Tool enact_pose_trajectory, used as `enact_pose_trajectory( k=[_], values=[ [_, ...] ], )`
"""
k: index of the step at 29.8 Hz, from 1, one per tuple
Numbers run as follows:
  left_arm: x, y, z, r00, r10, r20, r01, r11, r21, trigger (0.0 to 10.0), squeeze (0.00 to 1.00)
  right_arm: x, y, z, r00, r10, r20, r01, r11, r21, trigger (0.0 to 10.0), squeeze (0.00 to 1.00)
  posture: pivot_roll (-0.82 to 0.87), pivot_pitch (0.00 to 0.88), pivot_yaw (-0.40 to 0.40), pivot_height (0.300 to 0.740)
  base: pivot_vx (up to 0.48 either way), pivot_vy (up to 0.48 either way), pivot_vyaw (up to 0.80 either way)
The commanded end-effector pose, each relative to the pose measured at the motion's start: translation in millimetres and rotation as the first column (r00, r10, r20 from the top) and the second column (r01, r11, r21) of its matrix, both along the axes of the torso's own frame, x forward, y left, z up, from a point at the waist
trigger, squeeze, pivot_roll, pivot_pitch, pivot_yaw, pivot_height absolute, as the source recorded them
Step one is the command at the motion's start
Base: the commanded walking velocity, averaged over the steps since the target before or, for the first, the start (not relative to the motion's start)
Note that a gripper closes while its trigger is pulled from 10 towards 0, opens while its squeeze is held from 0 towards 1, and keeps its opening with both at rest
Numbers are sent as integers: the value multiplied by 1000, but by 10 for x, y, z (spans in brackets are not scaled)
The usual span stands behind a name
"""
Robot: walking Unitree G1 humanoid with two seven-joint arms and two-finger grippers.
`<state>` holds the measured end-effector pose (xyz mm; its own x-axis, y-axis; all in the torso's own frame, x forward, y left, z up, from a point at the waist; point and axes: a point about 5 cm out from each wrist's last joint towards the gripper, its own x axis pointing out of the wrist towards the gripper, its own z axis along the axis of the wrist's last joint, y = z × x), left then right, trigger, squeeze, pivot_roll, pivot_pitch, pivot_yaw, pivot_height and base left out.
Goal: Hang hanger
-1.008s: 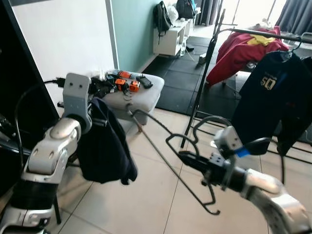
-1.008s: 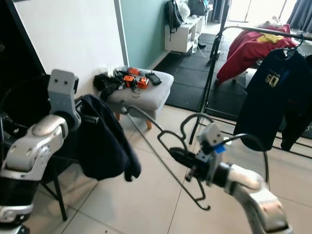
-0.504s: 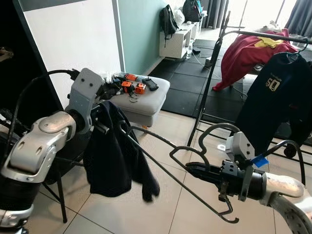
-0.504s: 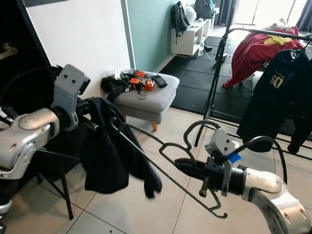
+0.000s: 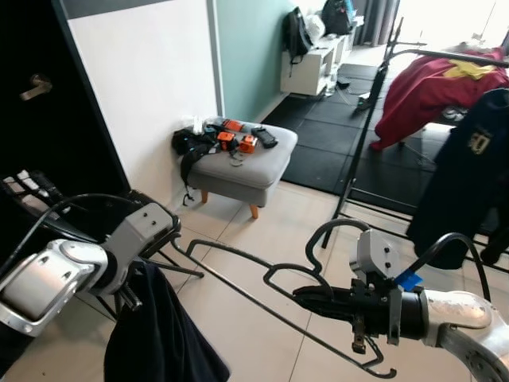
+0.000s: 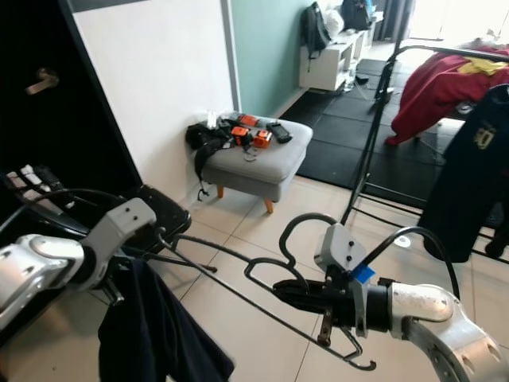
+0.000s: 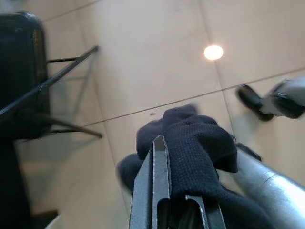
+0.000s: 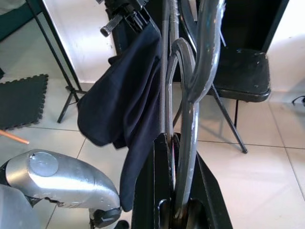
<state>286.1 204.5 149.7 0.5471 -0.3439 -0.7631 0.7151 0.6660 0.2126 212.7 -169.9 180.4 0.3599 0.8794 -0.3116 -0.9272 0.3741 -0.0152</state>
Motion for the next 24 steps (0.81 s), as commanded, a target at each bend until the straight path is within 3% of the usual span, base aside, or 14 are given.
enact_pose_trajectory(
  k=[1, 2, 3, 4, 7, 9, 11, 12, 14, 15, 17, 21, 22, 24],
  values=[
    [-14, 122, -376, 991, -47, -127, 72, 978, 197, 10000, 0, -30, 73, 36, 999, 27, 16, -27, 1000, 3, 10000, 0, -59, 0, 113, 740, 0, 0, 0],
    [-14, 122, -376, 991, -47, -127, 72, 978, 197, 10000, 0, -30, 73, 36, 999, 27, 16, -27, 1000, 3, 10000, 0, -59, 0, 113, 740, 0, 0, 0],
    [-53, 302, -515, 969, -104, -223, 193, 884, 426, 10000, 0, -43, 100, 46, 999, 27, 21, -27, 1000, 8, 10000, 0, -69, 0, 125, 740, 0, 0, 0],
    [-53, 302, -515, 969, -104, -223, 193, 884, 426, 10000, 0, -43, 100, 46, 999, 27, 21, -27, 1000, 8, 10000, 0, -69, 0, 125, 740, 0, 0, 0],
    [-68, 447, -579, 902, -201, -382, 406, 696, 592, 10000, 0, -78, 157, 58, 999, 29, 25, -29, 999, 21, 10000, 0, -76, 0, 133, 740, 0, 0, 0],
    [-28, 439, -588, 877, -268, -400, 472, 639, 608, 10000, 0, -84, 165, 60, 999, 29, 25, -30, 999, 22, 10000, 0, -76, 0, 133, 740, 0, 0, 0],
    [14, 315, -642, 861, -319, -395, 499, 679, 538, 10000, 0, -92, 175, 57, 999, 31, 24, -31, 999, 21, 10000, 0, -80, 0, 137, 740, 0, 0, 0],
    [78, 58, -717, 859, -365, -361, 482, 815, 323, 10000, 0, -101, 194, 56, 999, 36, 23, -36, 999, 22, 10000, 0, -83, 0, 141, 740, 0, 0, 0],
    [194, -46, -769, 913, -281, -295, 340, 925, 169, 10000, 0, -111, 212, 57, 999, 42, 23, -43, 999, 25, 10000, 0, -90, 0, 144, 740, 0, 0, 0],
    [194, -46, -769, 913, -281, -295, 340, 925, 169, 10000, 0, -111, 212, 57, 999, 42, 23, -43, 999, 25, 10000, 0, -90, 0, 144, 740, 0, 0, 0],
    [320, 258, -855, 947, -220, -232, 311, 805, 506, 10000, 0, -124, 225, 61, 999, 44, 23, -45, 999, 27, 10000, 0, -98, 0, 147, 740, 0, 0, 0],
    [306, 332, -897, 953, -146, -266, 263, 836, 482, 10000, 0, -135, 246, 66, 999, 49, 22, -50, 998, 32, 10000, 0, -98, 0, 148, 740, 0, 0, 0],
    [219, 343, -944, 907, -153, -393, 326, 846, 423, 10000, 0, -150, 269, 65, 998, 54, 21, -55, 998, 32, 10000, 0, -103, 0, 154, 740, 0, 0, 0],
    [222, 325, -931, 893, -161, -421, 351, 834, 426, 10000, 0, -158, 280, 62, 998, 55, 19, -56, 998, 32, 10000, 0, -99, 0, 154, 740, 0, 0, 0]
  ],
)
